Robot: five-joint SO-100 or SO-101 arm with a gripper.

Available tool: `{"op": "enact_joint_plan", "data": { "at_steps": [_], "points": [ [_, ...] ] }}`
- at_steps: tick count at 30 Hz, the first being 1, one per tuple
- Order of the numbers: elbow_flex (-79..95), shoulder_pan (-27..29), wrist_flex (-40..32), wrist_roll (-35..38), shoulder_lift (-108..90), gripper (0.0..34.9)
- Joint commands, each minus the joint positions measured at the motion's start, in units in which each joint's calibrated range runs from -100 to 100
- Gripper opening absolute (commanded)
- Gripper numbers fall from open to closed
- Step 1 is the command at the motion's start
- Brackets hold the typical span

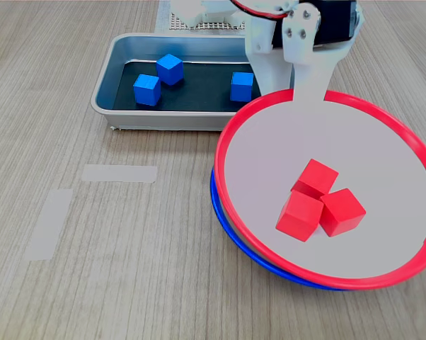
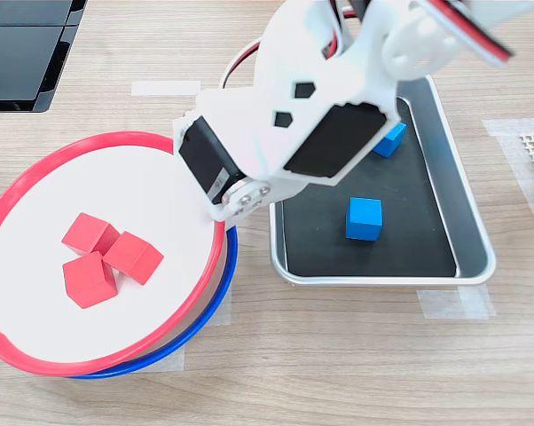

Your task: Resolve any anomalies and move all blocks to matching dishes

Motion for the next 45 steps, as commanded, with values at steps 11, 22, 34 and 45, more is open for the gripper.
{"op": "enact_joint_plan", "data": {
  "at_steps": [11, 22, 34, 45],
  "points": [
    [-1.34, 2.83, 0.01, 1.42, -10.19, 0.0],
    [2.93, 4.81, -0.32, 1.42, -17.35, 0.0],
    [13.22, 5.46, -6.34, 1.27, -24.18, 0.0],
    [23.05, 9.42, -16.83, -0.15, -32.88, 0.0]
  ]
}}
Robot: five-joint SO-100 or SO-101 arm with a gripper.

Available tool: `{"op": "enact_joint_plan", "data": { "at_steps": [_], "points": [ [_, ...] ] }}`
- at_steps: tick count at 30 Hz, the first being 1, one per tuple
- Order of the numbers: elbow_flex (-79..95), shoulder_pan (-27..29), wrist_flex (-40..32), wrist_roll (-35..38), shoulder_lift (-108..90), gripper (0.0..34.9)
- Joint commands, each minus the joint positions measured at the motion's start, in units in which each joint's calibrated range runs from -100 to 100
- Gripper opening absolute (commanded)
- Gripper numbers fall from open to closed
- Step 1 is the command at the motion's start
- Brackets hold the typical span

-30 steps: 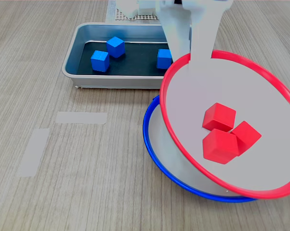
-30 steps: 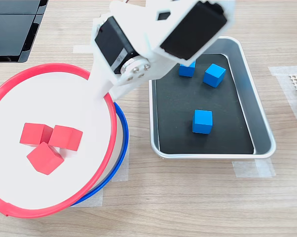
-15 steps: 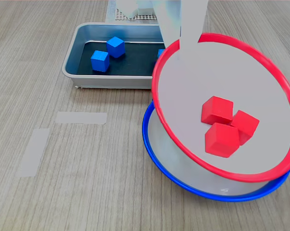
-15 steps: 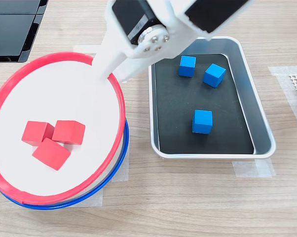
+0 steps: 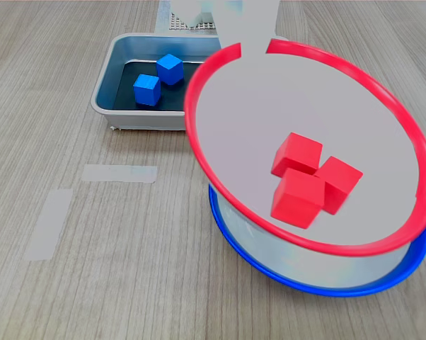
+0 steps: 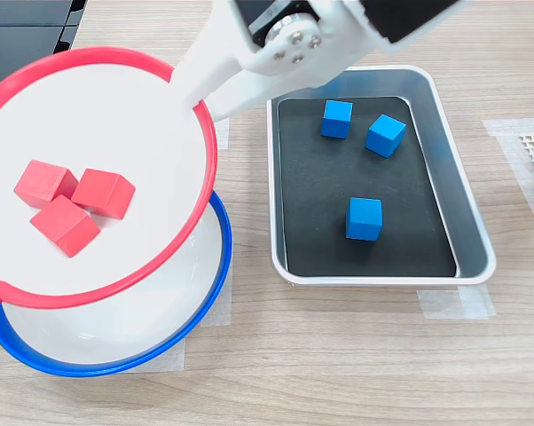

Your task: Resolve any anomalies and move all blocks to matching dishes

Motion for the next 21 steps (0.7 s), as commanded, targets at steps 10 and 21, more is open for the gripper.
{"op": "enact_joint_plan", "data": {
  "at_steps": [10, 21],
  "points": [
    [10.74, 10.25, -7.32, -1.86, -15.23, 0.0],
    [6.91, 21.92, -14.17, -1.37, -3.12, 0.0]
  ]
}}
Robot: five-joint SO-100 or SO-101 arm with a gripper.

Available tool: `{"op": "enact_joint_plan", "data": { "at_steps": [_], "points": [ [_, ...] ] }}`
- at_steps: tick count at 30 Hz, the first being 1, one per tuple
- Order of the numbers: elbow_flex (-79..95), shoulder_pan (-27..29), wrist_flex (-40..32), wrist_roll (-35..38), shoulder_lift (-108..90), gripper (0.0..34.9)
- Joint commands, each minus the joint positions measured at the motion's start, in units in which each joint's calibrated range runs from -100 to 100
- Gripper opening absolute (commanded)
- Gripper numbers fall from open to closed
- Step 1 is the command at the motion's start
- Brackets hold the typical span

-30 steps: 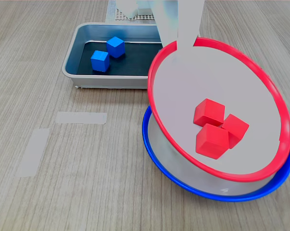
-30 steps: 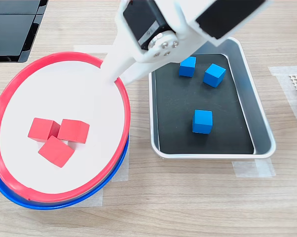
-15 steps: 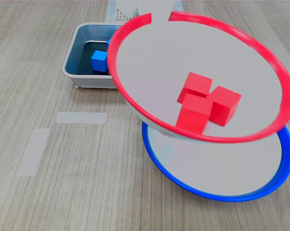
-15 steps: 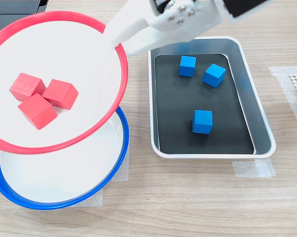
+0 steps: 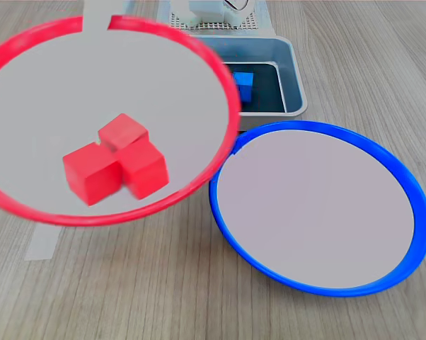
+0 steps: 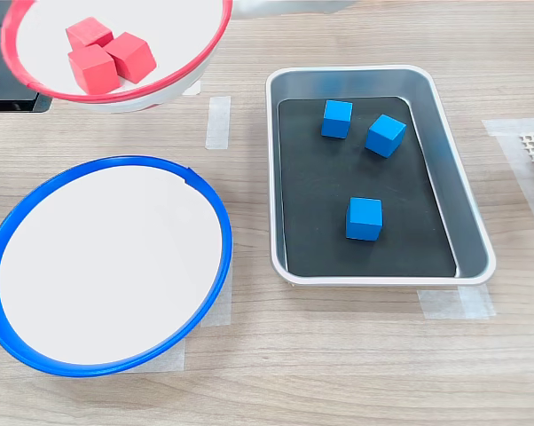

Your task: Resolve any anomalies and move all blocks to matching dishes

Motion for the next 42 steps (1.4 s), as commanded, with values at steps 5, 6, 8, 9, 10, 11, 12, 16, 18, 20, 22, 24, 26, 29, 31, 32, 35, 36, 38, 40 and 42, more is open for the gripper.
{"op": "enact_joint_plan", "data": {
  "at_steps": [5, 6, 8, 9, 10, 11, 12, 16, 18, 20, 22, 24, 26, 29, 31, 32, 35, 36, 38, 40, 42],
  "points": [
    [-6.16, 4.89, -4.08, 1.51, 9.33, 0.0],
    [-6.16, 5.08, -4.9, 1.66, 10.44, 0.0],
    [-5.98, 5.18, -6.8, 1.66, 12.48, 0.0],
    [-5.98, 5.18, -7.71, 1.66, 13.59, 0.0],
    [-5.98, 5.08, -8.45, 1.66, 14.44, 0.0],
    [-5.98, 4.99, -9.19, 1.61, 15.13, 0.0],
    [-5.89, 4.89, -10.27, 1.56, 16.32, 0.0],
    [-5.16, 4.71, -13.57, 1.56, 18.71, 0.0],
    [-4.88, 4.52, -14.72, 1.32, 19.31, 0.0],
    [-4.61, 4.05, -15.22, 0.93, 19.39, 0.0],
    [-4.61, 3.48, -15.05, 0.63, 19.31, 0.0],
    [-3.79, 2.45, -14.97, 0.2, 18.88, 0.0],
    [-2.79, 1.79, -14.97, 0.1, 18.62, 0.0],
    [-0.7, 0.85, -15.55, 0.63, 18.28, 0.0],
    [0.85, 0.47, -15.88, 1.42, 18.2, 0.0],
    [1.4, 0.28, -15.71, 2.0, 18.2, 0.0],
    [3.49, -0.09, -15.22, 3.27, 17.17, 0.0],
    [4.04, -0.19, -14.97, 3.42, 16.75, 0.0],
    [4.77, -0.38, -13.82, 3.76, 15.72, 0.0],
    [5.49, -0.66, -13.24, 3.91, 14.79, 0.0],
    [6.04, -1.04, -12.58, 3.96, 13.85, 0.0]
  ]
}}
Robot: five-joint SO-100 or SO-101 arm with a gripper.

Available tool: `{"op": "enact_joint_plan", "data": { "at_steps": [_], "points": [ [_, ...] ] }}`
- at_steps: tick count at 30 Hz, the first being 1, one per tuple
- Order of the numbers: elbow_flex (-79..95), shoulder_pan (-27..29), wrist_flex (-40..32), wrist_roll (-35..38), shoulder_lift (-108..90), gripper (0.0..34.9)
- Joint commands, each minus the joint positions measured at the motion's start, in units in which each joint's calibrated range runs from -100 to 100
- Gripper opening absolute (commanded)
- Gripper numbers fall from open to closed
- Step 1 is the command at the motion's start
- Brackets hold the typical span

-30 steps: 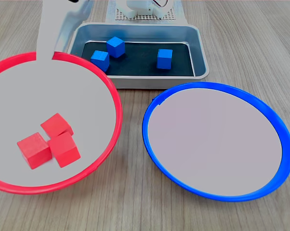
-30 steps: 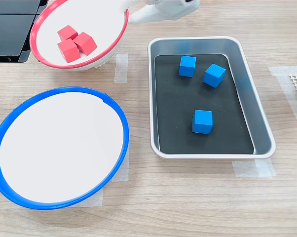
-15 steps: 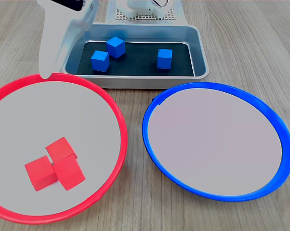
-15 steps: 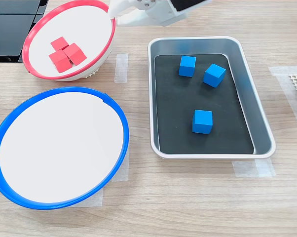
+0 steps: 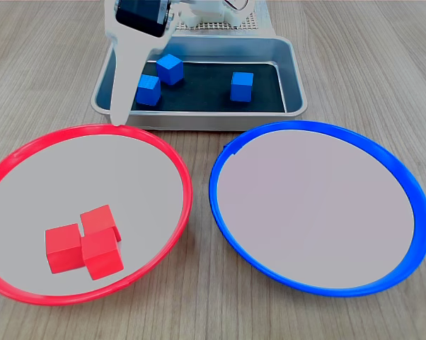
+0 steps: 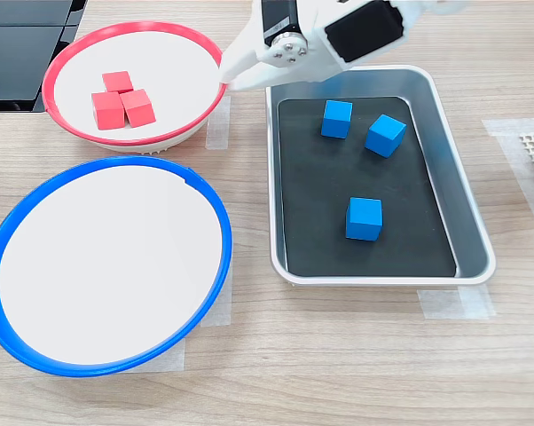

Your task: Resolve any anomalies and move all blocks to matching dishes

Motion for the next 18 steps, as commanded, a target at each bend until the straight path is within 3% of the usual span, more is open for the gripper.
{"op": "enact_joint_plan", "data": {
  "at_steps": [1, 4, 6, 14, 18],
  "points": [
    [0.32, -0.98, 1.38, 0.54, -3.03, 0.0],
    [-0.04, -1.64, 5.75, 2.05, -4.74, 0.2],
    [-1.13, -1.64, 11.53, 3.57, -6.36, 4.1],
    [-1.95, -2.86, 23.5, 5.47, -18.38, 8.5],
    [-5.5, -4.65, 38.03, 7.03, -27.94, 10.1]
  ]
}}
